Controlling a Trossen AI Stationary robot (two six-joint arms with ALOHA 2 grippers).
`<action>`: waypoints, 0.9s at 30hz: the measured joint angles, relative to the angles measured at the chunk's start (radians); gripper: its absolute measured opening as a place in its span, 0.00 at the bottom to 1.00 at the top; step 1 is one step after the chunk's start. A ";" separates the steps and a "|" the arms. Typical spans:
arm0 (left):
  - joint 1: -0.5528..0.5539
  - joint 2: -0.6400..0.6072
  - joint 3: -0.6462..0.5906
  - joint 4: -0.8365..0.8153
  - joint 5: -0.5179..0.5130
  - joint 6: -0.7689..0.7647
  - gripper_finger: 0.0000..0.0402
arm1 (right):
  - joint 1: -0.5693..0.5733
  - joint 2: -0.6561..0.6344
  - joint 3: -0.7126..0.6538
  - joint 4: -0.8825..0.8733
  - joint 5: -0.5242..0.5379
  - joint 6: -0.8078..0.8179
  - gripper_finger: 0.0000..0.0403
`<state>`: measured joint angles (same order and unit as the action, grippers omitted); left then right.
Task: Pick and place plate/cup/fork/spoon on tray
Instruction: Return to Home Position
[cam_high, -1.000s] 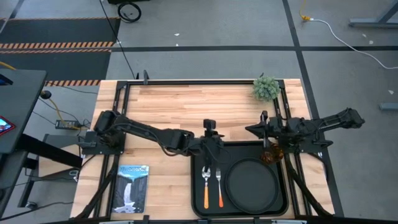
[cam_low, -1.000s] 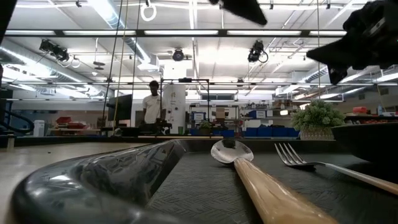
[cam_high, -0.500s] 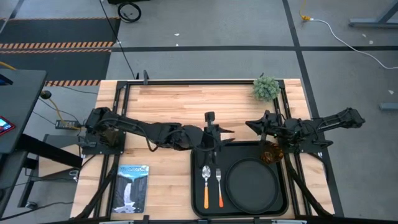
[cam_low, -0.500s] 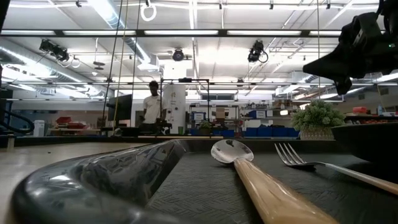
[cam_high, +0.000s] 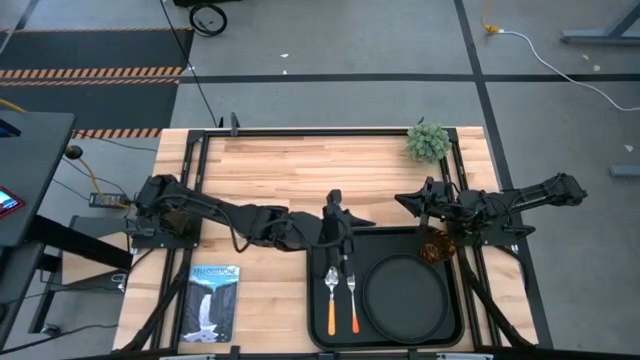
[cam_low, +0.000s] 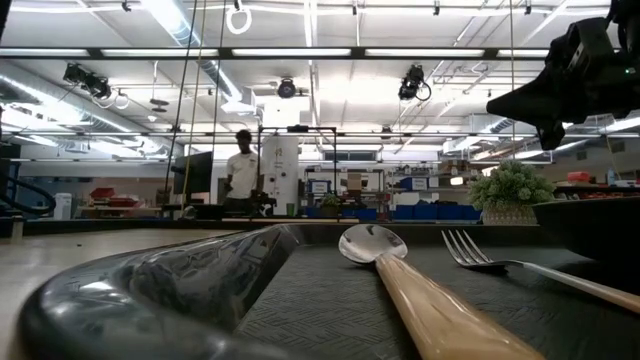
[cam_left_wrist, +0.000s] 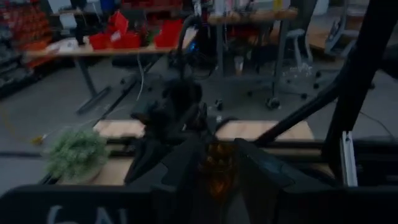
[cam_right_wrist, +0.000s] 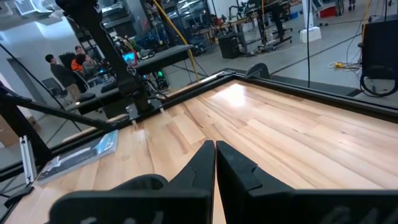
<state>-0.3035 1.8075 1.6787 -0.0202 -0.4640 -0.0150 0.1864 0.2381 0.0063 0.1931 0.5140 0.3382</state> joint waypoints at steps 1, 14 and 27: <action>0.000 -0.014 -0.001 -0.032 -0.003 -0.007 0.29 | 0.000 0.000 0.000 0.000 0.000 0.000 0.05; -0.091 -0.205 0.000 -0.368 -0.224 0.001 0.29 | 0.000 -0.001 0.000 0.008 -0.003 0.000 0.05; -0.143 -0.316 -0.022 -0.442 -0.216 0.058 0.29 | 0.000 -0.001 0.000 0.008 -0.003 0.000 0.05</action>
<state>-0.4461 1.4912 1.6565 -0.4620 -0.6801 0.0427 0.1864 0.2375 0.0063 0.2008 0.5114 0.3378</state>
